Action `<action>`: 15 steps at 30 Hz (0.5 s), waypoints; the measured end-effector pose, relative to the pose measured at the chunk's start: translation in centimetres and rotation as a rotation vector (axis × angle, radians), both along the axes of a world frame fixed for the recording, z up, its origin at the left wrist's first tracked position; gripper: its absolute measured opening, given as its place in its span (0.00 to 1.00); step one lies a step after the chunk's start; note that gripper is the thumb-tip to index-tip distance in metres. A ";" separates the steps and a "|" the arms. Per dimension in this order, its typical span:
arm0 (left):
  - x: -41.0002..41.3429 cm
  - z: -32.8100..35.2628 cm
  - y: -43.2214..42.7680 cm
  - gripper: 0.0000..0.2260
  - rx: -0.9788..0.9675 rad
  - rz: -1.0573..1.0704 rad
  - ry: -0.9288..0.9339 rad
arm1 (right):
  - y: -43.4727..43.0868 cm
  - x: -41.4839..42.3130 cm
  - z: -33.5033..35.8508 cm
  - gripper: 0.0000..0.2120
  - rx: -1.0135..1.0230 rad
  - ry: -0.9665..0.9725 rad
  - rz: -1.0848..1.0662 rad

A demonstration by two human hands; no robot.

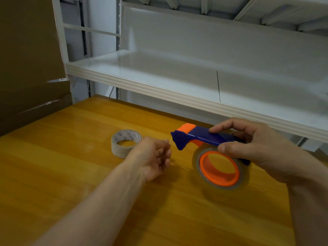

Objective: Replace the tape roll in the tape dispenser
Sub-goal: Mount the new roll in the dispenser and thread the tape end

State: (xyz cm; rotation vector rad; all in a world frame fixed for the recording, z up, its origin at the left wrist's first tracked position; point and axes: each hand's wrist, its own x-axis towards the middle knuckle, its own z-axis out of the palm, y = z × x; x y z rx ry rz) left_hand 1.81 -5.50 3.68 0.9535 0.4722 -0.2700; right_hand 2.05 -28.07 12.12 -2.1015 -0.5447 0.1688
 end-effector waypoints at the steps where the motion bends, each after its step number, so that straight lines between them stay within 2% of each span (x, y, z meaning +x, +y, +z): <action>1: -0.1 0.0 0.0 0.02 0.039 0.023 -0.025 | 0.0 0.0 0.0 0.18 -0.012 -0.002 0.003; 8: 0.0 0.1 0.8 0.09 0.492 0.176 -0.194 | -0.1 -0.2 0.1 0.20 -0.086 -0.008 0.053; 11: -0.1 0.4 1.3 0.06 0.587 0.175 -0.223 | -0.1 -0.1 0.0 0.21 -0.116 -0.005 0.070; 15: -0.1 0.6 1.4 0.04 0.643 0.148 -0.249 | 0.1 -0.1 -0.1 0.15 -0.166 -0.008 0.075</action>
